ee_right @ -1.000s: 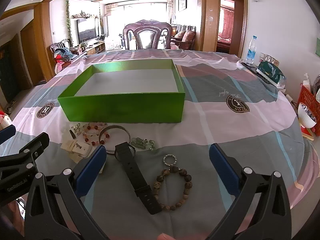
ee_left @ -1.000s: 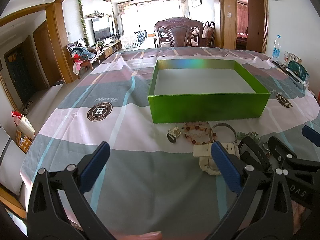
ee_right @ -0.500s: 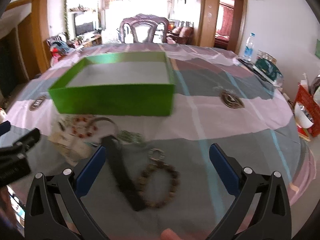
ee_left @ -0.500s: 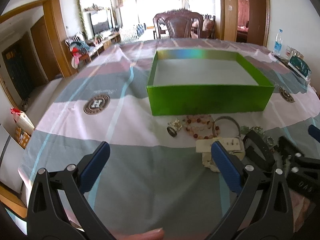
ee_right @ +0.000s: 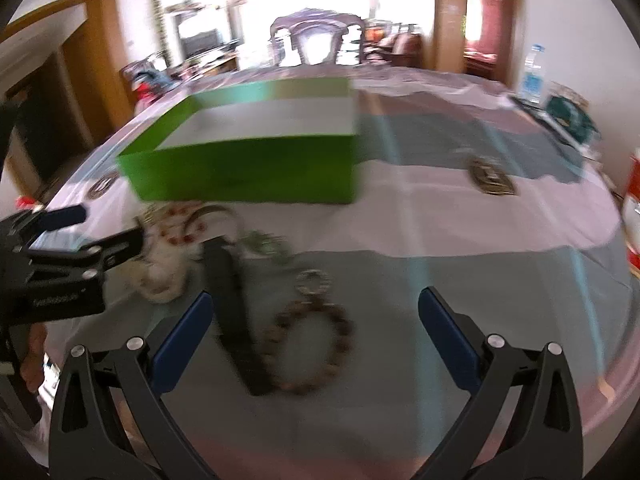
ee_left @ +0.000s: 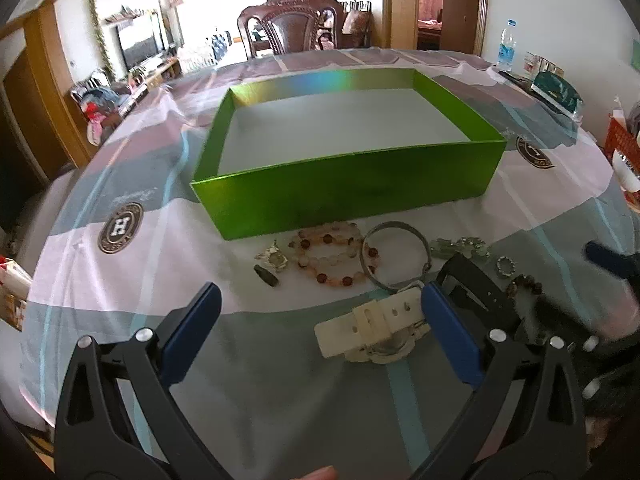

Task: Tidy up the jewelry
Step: 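Grasp the black strap watch with the right gripper while the left gripper grasps the white watch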

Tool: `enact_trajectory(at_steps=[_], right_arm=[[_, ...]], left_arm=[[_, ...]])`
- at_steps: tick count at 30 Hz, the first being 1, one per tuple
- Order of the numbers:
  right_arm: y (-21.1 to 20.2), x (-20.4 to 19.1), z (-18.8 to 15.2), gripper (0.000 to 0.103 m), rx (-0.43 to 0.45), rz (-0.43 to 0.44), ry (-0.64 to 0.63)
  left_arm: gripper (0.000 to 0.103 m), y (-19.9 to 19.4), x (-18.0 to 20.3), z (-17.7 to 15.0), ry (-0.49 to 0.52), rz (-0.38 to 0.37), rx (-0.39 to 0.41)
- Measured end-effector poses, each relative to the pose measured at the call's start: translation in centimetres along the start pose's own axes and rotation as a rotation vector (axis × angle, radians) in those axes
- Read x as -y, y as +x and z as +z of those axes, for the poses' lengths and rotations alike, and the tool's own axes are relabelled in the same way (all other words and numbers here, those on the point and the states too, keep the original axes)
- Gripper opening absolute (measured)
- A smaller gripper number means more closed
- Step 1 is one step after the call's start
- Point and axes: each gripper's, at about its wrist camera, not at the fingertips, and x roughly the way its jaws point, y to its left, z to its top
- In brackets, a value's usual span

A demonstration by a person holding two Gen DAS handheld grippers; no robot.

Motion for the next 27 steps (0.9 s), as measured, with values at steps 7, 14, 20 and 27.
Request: enact_trajectory(at_steps=[7,14,20,27], right_arm=[[2.9,-3.2,0.5,0.053,-0.082,0.052,-0.086],[3.4,-3.5,0.6,0.017,-0.102,0.046,-0.092],[3.2,-1.4,0.7,0.013,-0.106,-0.017,-0.065],[3.6,-0.7,0.8,0.012,-0.107,-0.022,-0.049]], left_arm=[[0.099,-1.5,-1.8,-0.2,-0.009,0.011,0.006],[0.095,-1.5,-0.6,-1.1,0.077,-0.052,-0.016],[0.053,1.8,0.7,-1.3,0.108,-0.143,-0.124],[0.016,2.4,0.0,-0.8,0.059,-0.200,-0.123]])
